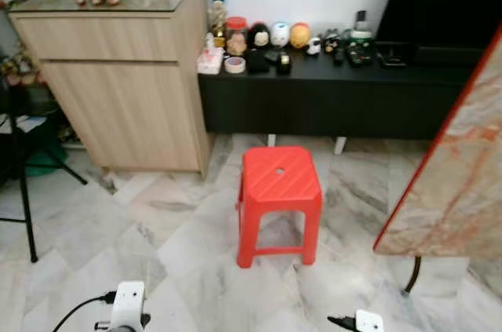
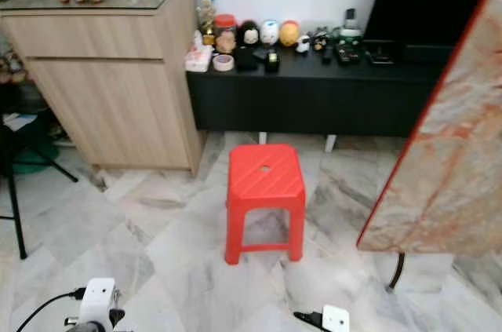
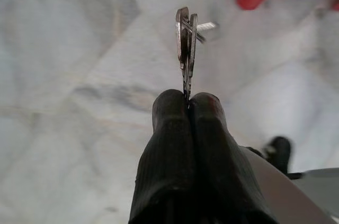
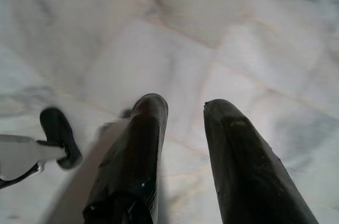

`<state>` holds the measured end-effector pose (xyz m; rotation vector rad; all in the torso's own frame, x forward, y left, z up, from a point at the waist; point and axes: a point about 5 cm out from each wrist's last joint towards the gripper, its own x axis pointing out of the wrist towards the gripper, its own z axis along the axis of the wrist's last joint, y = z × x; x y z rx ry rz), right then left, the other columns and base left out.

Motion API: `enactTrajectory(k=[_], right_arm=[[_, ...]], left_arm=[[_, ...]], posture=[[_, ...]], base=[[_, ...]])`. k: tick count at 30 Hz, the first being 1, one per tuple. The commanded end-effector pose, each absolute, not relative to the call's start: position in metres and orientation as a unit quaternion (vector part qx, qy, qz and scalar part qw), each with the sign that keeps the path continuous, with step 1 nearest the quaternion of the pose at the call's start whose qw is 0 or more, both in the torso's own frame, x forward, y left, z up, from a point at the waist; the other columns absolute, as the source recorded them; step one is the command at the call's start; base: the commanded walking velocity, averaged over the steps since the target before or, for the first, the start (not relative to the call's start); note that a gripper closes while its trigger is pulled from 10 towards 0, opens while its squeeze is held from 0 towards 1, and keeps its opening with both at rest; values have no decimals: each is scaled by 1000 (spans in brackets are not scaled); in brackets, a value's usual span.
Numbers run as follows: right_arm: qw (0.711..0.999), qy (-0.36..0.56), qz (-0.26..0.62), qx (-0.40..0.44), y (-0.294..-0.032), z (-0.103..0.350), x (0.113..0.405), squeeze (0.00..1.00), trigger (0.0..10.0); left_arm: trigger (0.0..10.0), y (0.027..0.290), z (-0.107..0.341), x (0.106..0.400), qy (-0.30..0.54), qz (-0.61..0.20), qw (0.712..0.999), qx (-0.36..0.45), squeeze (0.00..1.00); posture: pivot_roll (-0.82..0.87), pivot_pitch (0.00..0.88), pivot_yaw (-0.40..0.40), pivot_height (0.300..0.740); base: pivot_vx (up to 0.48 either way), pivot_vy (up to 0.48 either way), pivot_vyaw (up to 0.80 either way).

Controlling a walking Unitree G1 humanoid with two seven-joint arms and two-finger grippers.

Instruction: Hang keys on a hook

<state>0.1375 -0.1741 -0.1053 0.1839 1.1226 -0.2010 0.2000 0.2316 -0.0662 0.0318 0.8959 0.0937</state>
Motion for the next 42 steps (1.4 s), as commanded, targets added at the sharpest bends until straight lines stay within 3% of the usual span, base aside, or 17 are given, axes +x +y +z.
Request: enactTrajectory(k=[1,42], right_arm=[[841,524,-97,94,-170,-104,142,0,10000],[839,525,-98,104,-165,-104,143,0,10000]], left_arm=[[10000,239,-66,197,436,54,898,20,0],[10000,239,-63,202,429,50,902,23,0]], posture=[[18,0,-30,740],[20,0,-22,740]], base=[[0,-379,0],[0,-403,0]])
